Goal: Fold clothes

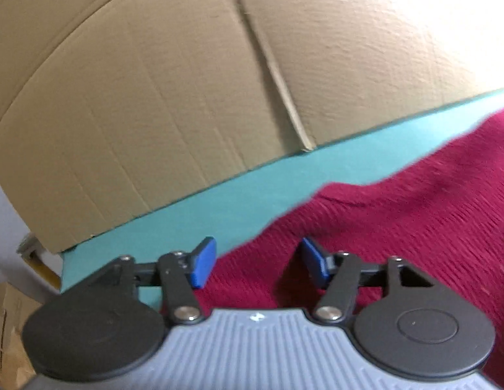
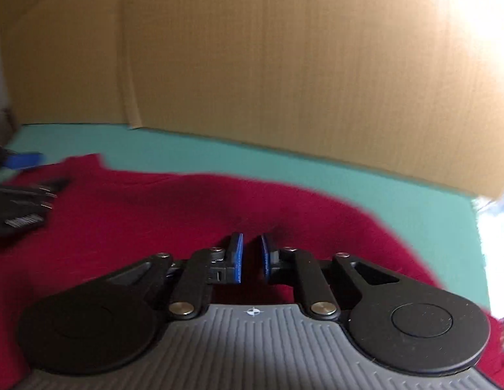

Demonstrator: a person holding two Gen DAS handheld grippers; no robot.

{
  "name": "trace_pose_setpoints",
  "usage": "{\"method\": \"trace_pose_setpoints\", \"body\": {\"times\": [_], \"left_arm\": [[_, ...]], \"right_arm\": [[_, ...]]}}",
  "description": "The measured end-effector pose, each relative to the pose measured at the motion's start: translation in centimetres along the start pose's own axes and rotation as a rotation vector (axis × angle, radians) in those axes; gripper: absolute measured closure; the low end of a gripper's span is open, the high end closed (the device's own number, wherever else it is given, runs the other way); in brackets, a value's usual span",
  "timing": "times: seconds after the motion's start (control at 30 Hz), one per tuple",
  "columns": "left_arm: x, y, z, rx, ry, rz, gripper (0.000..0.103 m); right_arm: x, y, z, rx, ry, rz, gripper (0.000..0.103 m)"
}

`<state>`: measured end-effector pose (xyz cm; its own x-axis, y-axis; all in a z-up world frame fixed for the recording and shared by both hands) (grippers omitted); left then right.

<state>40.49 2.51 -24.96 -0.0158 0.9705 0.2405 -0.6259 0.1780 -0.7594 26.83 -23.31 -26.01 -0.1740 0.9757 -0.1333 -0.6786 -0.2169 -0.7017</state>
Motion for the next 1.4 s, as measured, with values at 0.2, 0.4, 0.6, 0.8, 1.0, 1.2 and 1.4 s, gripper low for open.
{"method": "trace_pose_setpoints", "body": {"times": [0.2, 0.4, 0.6, 0.8, 1.0, 1.2, 1.4], "left_arm": [[1.0, -0.4, 2.9, -0.05, 0.019, -0.03, 0.041], [0.7, 5.4, 7.8, -0.02, 0.117, -0.067, 0.038], [2.5, 5.9, 10.1, -0.04, 0.076, -0.027, 0.042], [4.9, 10.7, 19.5, -0.026, 0.229, -0.017, 0.039], [2.8, 20.7, 28.6, 0.047, 0.411, -0.159, 0.04], [3.2, 26.6, 32.3, 0.107, 0.444, -0.194, 0.041], [5.6, 28.6, 35.4, 0.179, 0.454, -0.064, 0.03]], "right_arm": [[-1.4, -0.2, 2.2, -0.049, 0.004, -0.109, 0.091], [0.0, 2.0, 3.4, 0.027, -0.187, -0.224, 0.086], [-3.7, 4.1, 5.4, 0.016, -0.066, -0.411, 0.088], [3.2, 9.0, 14.2, 0.044, -0.249, -0.333, 0.082], [8.2, 18.2, 22.1, 0.16, -0.245, -0.292, 0.083], [8.5, 26.1, 29.4, 0.22, -0.077, -0.348, 0.083], [9.4, 28.4, 32.4, 0.175, -0.088, -0.401, 0.046]]}}
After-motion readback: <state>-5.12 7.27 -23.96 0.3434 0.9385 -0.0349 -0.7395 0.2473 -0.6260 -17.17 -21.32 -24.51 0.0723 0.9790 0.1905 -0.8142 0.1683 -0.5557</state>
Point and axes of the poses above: each gripper's, at about its wrist camera, not at the fingertips, and z roughly against the way its jaws point, x to its left, y to its underside, the point moved 9 cm from there along -z, roughly the way its jaws point, and after that the axes turned 11 degrees about z, right-handed, at the moved point
